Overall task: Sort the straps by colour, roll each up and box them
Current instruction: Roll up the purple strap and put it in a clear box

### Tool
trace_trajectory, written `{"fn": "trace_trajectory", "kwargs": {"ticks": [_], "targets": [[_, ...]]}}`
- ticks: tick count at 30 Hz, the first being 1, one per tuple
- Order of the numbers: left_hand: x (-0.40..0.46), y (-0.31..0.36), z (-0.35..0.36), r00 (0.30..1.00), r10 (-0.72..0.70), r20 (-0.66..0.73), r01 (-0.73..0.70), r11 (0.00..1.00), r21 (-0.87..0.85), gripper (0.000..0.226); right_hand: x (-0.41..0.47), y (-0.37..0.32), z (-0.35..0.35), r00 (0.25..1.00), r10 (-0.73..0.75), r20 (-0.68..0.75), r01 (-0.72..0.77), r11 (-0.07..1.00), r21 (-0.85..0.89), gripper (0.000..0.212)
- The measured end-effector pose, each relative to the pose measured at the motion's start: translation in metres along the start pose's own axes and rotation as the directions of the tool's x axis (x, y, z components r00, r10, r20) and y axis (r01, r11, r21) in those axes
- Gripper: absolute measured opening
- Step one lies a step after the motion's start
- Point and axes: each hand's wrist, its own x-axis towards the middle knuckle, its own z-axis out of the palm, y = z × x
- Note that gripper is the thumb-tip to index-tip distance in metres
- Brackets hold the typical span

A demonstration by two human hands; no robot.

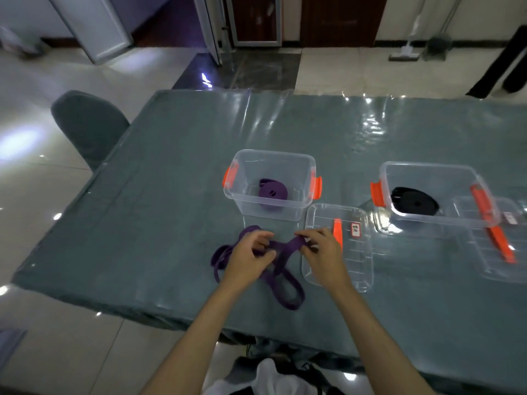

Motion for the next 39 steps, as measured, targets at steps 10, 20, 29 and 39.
{"fn": "trace_trajectory", "kwargs": {"ticks": [10, 20, 29, 39], "targets": [[0.066, 0.033, -0.076, 0.897, 0.245, 0.367, -0.252, 0.967, -0.029, 0.075, 0.058, -0.085, 0.003, 0.958, -0.281, -0.056, 0.283, 0.959, 0.033, 0.041], [0.101, 0.032, -0.097, 0.906, 0.422, 0.044, -0.414, 0.902, -0.123, 0.033, 0.082, -0.118, 0.033, 0.944, -0.330, -0.019, 0.328, 0.942, -0.073, 0.081], [0.094, 0.047, -0.112, 0.626, 0.771, -0.120, -0.668, 0.609, 0.427, 0.027, 0.075, -0.154, 0.049, 0.959, -0.150, -0.240, 0.191, 0.969, 0.159, 0.026], [0.085, 0.049, -0.135, 0.751, 0.660, 0.019, -0.658, 0.745, 0.113, 0.028, 0.077, -0.161, 0.045, 0.963, 0.156, -0.220, -0.009, 0.835, 0.550, 0.029]]}}
